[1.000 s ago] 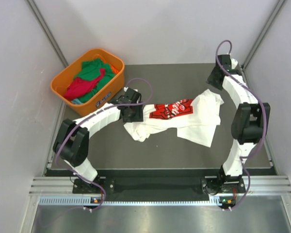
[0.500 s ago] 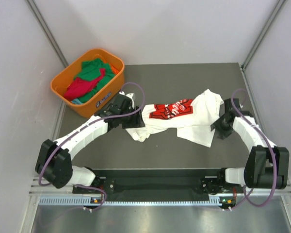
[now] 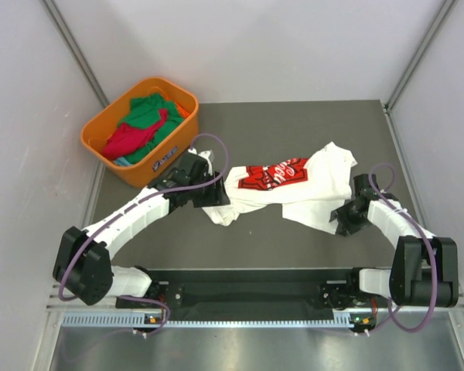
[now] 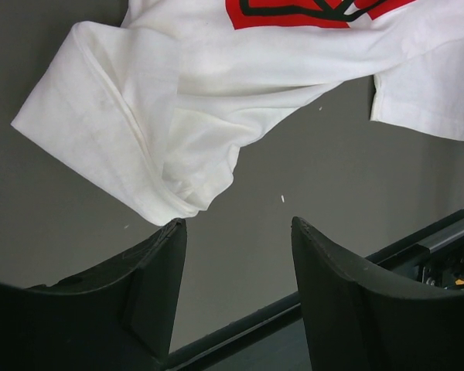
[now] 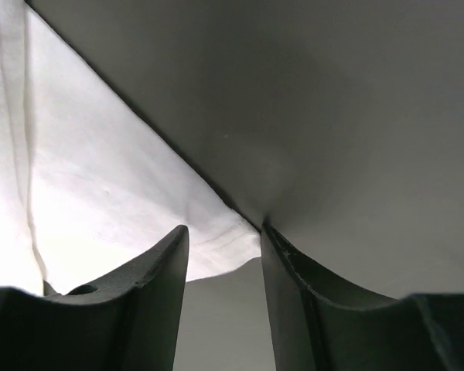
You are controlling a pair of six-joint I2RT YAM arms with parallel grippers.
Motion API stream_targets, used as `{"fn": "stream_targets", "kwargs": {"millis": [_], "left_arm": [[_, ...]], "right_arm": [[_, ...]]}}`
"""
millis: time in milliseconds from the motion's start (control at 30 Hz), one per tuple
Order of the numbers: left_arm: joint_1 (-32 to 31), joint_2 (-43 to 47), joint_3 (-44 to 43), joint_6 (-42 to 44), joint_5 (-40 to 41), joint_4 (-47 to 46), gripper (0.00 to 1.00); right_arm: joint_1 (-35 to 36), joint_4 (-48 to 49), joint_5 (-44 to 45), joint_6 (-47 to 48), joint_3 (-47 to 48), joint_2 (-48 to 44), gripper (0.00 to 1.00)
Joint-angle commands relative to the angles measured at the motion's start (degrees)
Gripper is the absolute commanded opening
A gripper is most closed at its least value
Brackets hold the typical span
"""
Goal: Fold and stack the t-shirts
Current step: Flatten the tshirt out
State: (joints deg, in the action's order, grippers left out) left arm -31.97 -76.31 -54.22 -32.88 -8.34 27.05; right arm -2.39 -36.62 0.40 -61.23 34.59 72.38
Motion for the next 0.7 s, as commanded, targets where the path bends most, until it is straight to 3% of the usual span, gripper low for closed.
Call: {"fn": "stream_targets", "kwargs": {"millis": [0,100,167,233,433,567,667], "left_arm": [[-0.1,1.3,0.1,-0.3,-0.2,-1.3,0.61],[-0.1,1.5,-0.1,-0.3,1.0,-0.6,0.61],[-0.1,2.2,0.0,-0.3,3.1,-0.5,0.61],[-0.1,2.5,0.1,-0.5,3.9,-0.3,0.61],[-0.1,1.6,-2.2,0.1,4.6,1.2,0.61],[-0.2,1.9,-6.8,2.0,10.7,4.9,0.62],[-0.2,2.4,-9.9,3.2,11.9,6.4,0.62]], "right_arm": [[0.2,3.4,0.8,-2.7,-2.7,1.4,0.42],[0.2,3.0,1.2,-3.1,-3.0,1.4,0.37],[0.2,3.0,2.5,-2.8,-2.9,1.4,0.22],[0.2,3.0,3.0,-2.3,-1.8,1.5,0.0],[0.4,-2.7,9.0,7.3,12.8,-5.5,0.0],[0.4,-9.4,14.5,12.6,26.0,-14.5,0.0],[0.4,-11.3,13.1,13.3,32.6,-18.0,0.0]]}}
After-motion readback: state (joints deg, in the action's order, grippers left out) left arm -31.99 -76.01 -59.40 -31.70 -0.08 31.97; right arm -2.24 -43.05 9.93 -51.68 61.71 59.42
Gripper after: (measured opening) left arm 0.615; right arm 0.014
